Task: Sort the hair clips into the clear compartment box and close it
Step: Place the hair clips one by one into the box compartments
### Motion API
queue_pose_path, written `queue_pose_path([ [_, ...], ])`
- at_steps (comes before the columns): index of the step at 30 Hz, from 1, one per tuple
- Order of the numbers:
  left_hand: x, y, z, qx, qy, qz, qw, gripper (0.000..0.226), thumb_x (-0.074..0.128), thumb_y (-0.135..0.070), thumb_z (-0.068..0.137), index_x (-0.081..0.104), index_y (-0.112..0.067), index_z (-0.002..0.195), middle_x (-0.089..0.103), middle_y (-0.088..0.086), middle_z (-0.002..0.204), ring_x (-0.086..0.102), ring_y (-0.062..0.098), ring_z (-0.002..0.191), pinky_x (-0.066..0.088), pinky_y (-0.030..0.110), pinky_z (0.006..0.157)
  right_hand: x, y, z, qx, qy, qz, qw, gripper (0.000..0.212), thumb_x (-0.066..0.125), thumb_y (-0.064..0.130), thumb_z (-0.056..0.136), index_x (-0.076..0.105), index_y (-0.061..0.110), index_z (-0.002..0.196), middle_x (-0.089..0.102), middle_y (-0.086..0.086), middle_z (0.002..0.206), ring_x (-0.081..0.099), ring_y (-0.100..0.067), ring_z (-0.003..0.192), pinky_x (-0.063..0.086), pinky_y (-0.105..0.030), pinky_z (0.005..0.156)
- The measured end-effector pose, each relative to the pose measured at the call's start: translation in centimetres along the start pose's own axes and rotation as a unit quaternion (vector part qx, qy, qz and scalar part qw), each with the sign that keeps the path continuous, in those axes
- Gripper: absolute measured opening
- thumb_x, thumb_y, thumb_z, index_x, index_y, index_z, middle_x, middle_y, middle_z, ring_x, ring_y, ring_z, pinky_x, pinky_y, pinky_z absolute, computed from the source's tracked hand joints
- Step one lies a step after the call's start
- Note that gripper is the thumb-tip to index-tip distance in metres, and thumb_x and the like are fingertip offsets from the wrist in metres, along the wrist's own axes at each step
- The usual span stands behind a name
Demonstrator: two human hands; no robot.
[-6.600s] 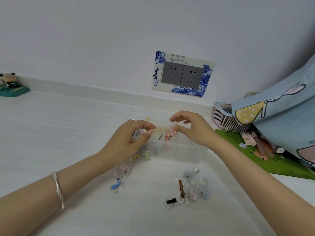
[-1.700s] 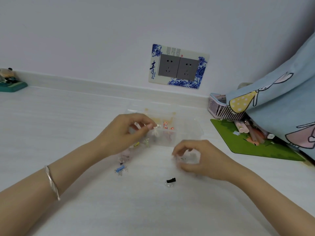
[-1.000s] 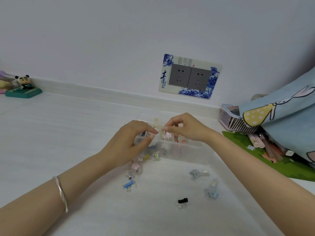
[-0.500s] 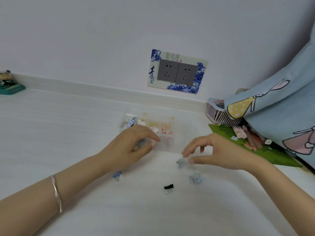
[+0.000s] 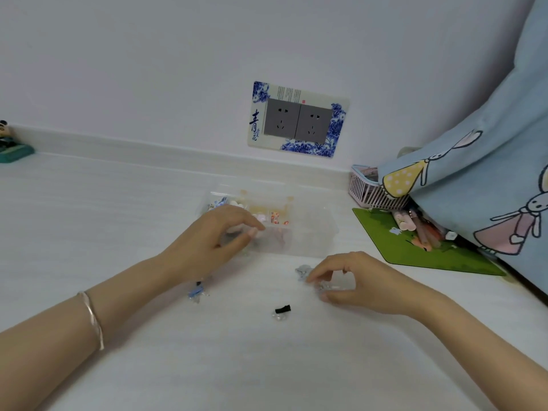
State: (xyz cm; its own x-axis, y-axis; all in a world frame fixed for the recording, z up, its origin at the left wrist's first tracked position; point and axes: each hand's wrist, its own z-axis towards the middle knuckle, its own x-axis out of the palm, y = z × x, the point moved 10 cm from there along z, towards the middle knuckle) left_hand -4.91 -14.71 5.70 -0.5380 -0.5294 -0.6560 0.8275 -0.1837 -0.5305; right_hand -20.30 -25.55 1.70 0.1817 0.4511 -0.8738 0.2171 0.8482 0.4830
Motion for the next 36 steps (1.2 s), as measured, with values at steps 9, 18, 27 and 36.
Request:
queue_pose_path([
  [9,-2.9,3.7,0.2,-0.06,-0.042,0.016,0.997,0.02,0.046,-0.039,0.094,0.065,-0.038,0.102,0.062,-0.025,0.107,0.052,-0.004,0.108,0.036,0.011,0.09,-5.2,3.4,6.2,-0.034,-0.145,0.253,0.956,0.018,0.081,0.022,0.066,0.07,0.025,0.08,0.072,0.007,0.08,0.064,-0.007,0.061,0.05,-0.014,0.06],
  [18,-3.3,4.8,0.2,-0.071,-0.047,0.018,0.996,0.023,0.045,-0.039,0.093,0.065,-0.034,0.103,0.064,-0.02,0.107,0.053,-0.001,0.107,0.039,0.018,0.092,-5.1,2.1,13.9,0.044,-0.219,0.18,0.958,0.021,0.079,0.03,0.073,0.07,0.014,0.083,0.073,-0.001,0.075,0.067,-0.015,0.068,0.054,-0.028,0.066],
  [27,-2.6,4.5,0.2,-0.066,-0.011,0.037,0.997,0.025,0.044,-0.035,0.095,0.067,-0.03,0.102,0.064,-0.024,0.101,0.052,-0.005,0.103,0.038,0.012,0.087,-5.7,2.3,12.6,0.005,-0.242,0.092,0.966,0.013,0.066,0.038,0.082,0.074,0.028,0.083,0.07,0.022,0.085,0.053,0.0,0.063,0.04,-0.005,0.061],
  [36,-2.8,4.7,0.1,-0.097,-0.022,0.017,0.995,0.028,0.046,-0.035,0.094,0.073,-0.032,0.089,0.068,-0.014,0.091,0.054,-0.002,0.098,0.041,0.019,0.086,-2.9,2.0,9.1,-0.002,-0.166,0.091,0.982,0.015,0.062,0.032,0.088,0.075,0.027,0.093,0.072,0.016,0.098,0.06,0.005,0.095,0.039,-0.012,0.083],
])
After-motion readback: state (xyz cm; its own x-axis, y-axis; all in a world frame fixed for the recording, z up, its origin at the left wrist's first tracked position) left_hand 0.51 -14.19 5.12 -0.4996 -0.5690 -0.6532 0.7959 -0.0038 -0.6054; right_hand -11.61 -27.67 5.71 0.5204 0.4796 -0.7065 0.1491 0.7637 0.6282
